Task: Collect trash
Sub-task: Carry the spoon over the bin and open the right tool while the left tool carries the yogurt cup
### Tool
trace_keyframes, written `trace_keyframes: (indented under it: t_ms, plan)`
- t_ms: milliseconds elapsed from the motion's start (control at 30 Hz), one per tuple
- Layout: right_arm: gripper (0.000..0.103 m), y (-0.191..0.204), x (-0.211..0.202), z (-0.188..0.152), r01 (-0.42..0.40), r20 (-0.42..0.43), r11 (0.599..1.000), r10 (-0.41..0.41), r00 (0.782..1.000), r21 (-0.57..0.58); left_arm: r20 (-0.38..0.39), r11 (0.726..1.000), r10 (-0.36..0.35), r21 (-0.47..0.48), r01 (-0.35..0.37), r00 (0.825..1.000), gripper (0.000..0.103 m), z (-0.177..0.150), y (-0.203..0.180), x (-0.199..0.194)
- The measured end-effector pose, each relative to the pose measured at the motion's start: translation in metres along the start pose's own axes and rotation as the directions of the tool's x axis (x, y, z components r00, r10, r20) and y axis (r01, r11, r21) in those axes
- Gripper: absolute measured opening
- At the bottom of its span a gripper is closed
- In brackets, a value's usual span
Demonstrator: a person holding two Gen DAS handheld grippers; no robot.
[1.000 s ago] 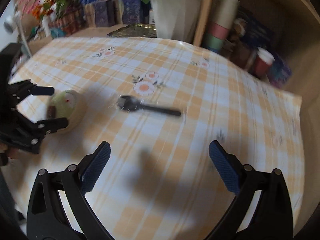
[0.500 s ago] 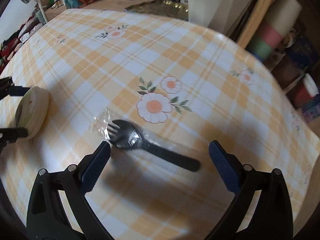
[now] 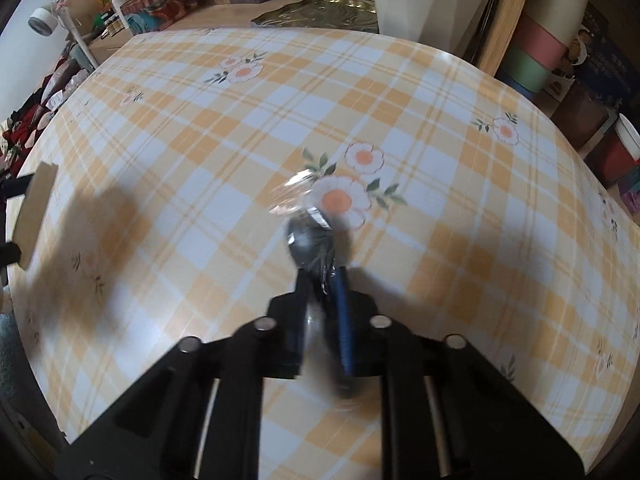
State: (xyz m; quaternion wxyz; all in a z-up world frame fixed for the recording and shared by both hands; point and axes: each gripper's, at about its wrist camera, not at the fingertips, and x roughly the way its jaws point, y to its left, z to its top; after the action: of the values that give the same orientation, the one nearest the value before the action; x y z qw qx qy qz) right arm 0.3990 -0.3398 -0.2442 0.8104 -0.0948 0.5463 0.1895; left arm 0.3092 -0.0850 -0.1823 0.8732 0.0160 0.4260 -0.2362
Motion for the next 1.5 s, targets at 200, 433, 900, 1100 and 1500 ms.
trace_keyframes:
  t_ms: [200,433,900,1100,1500]
  plan:
    - [0.013,0.013,-0.028,-0.014,-0.008,0.072,0.999,0.005,0.997,0.045,0.023,0.999,0.030,0.043,-0.031,0.999,0.081,-0.007,-0.007,-0.030]
    - [0.013,0.039,-0.071,-0.034,-0.011,0.139,0.998,0.002,0.990,0.062,0.060,0.998,0.033,0.043,-0.035,0.998,0.081,-0.020,-0.013,-0.073]
    - [0.013,0.126,-0.155,-0.124,-0.111,0.329,0.985,0.062,0.942,0.134,0.102,0.999,0.006,0.038,-0.010,0.995,0.082,-0.082,-0.034,-0.148]
    - [0.013,0.163,-0.169,-0.167,-0.174,0.368,0.974,0.109,0.923,0.147,0.137,0.999,-0.011,0.046,0.005,0.991,0.082,-0.110,-0.048,-0.181]
    - [0.013,0.214,-0.153,-0.253,-0.294,0.376,0.925,0.190,0.907,0.241,0.141,1.000,-0.015,-0.001,0.015,0.990,0.082,-0.165,-0.060,-0.209]
